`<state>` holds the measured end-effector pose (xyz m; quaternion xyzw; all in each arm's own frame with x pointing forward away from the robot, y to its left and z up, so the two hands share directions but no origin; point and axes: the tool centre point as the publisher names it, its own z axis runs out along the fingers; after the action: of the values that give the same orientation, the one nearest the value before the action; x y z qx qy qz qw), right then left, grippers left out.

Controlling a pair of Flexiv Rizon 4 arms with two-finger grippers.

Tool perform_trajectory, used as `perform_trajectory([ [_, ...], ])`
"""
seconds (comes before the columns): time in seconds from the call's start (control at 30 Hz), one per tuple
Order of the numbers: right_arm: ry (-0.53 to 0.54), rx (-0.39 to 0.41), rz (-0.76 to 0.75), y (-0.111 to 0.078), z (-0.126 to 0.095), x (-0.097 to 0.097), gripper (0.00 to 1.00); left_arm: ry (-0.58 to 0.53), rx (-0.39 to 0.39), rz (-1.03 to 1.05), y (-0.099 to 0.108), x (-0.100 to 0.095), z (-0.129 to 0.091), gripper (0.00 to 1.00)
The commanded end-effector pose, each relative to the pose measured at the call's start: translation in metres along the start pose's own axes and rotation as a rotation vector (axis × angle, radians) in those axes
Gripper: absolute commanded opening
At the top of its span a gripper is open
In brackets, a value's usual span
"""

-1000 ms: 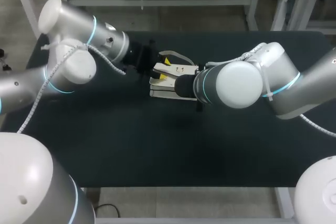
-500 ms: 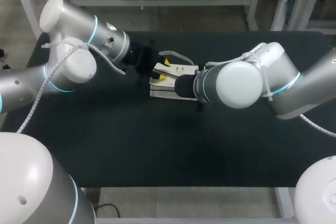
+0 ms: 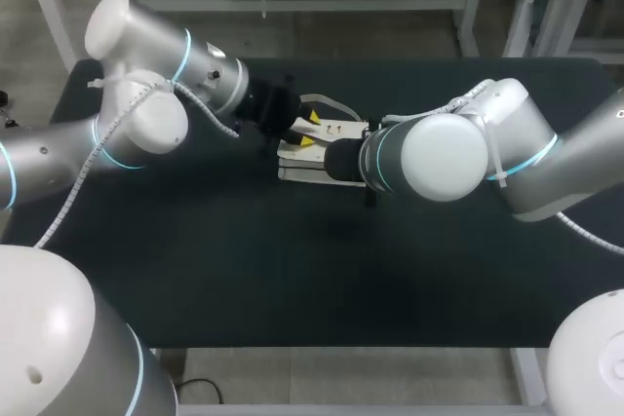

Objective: Pick up the bag, open it, inspect its contents, close it, and place it on the opposite side

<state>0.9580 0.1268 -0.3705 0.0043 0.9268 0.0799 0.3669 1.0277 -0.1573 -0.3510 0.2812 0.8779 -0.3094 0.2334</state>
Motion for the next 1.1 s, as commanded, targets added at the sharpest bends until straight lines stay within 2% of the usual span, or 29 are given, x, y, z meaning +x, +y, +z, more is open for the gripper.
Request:
perform_trajectory([
  [0.03, -0.123, -0.013, 0.000, -0.003, 0.001, 0.005, 0.00, -0.007, -0.027, 0.002, 0.000, -0.001, 0.010, 0.36],
  [0.13, -0.123, -0.013, 0.000, -0.003, 0.001, 0.005, 0.00, -0.022, -0.048, -0.002, 0.002, -0.003, 0.012, 0.28],
  [0.2, -0.123, -0.013, 0.000, -0.003, 0.001, 0.005, 0.00, -0.034, -0.064, -0.008, 0.003, -0.004, 0.013, 0.18],
  [0.27, -0.123, -0.013, 0.000, -0.003, 0.001, 0.005, 0.00, -0.045, -0.067, -0.024, 0.004, -0.007, 0.012, 0.01],
  [0.53, -0.123, -0.013, 0.000, -0.003, 0.001, 0.005, 0.00, -0.035, -0.022, -0.090, 0.005, -0.016, -0.001, 0.00],
  [1.1, -0.123, -0.013, 0.000, -0.003, 0.001, 0.005, 0.00, 0.096, 0.041, -0.293, 0.015, -0.044, -0.020, 0.00],
])
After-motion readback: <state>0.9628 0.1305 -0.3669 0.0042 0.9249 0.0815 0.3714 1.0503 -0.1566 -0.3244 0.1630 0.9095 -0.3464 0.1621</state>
